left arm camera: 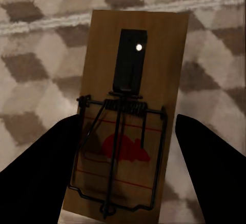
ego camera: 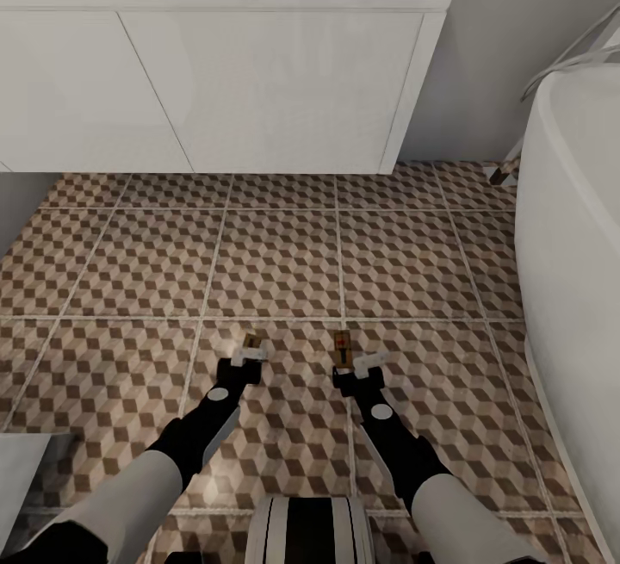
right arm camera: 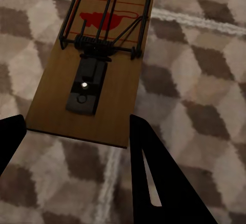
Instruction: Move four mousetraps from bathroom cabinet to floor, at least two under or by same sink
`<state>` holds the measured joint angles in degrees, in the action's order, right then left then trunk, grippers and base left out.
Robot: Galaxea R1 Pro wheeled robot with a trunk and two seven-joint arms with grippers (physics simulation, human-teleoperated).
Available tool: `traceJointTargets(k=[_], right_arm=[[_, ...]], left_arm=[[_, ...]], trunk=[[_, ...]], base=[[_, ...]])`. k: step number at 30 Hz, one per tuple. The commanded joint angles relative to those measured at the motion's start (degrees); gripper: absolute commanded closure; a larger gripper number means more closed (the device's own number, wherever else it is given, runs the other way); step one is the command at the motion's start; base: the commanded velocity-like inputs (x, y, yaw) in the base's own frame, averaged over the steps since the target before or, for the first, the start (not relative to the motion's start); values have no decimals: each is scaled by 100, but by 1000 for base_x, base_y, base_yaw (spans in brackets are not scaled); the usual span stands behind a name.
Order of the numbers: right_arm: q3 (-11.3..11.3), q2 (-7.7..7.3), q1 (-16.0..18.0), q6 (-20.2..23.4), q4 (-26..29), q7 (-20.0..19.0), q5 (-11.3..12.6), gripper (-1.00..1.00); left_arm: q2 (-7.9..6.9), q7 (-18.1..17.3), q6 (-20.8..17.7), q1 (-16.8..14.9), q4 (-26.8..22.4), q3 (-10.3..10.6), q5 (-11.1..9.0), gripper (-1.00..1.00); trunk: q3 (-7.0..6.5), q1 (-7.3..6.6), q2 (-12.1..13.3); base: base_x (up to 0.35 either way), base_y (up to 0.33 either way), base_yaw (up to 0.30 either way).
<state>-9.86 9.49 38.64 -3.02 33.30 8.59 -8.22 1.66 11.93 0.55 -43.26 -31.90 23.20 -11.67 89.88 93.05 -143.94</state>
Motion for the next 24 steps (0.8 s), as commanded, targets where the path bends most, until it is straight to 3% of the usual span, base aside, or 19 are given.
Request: traceJointTargets(k=[1,10,19,24], right_arm=[[-16,-3,3,-6,-6,30,-31,100],[-16,-8,3,-6,-55,29,-32,100],[-16,-12,3,-6,-60,29,-38,100],[-16,-10,3,-12,-60,29,-39,100]], left_arm=[[-8,51,6,-3,13,59,-59,100],[-169,70,22,0,-80,9,-55,100],[-265,77,-22,2,-1306,-46,-49,100],[-174,79,-56,2,-1530,-103,-52,100]], trunk=[[3,-1,-1],[3,-1,-1],[3,-1,-1],[3,-1,-1]], base=[[0,0,0],[0,0,0],[0,0,0],[0,0,0]])
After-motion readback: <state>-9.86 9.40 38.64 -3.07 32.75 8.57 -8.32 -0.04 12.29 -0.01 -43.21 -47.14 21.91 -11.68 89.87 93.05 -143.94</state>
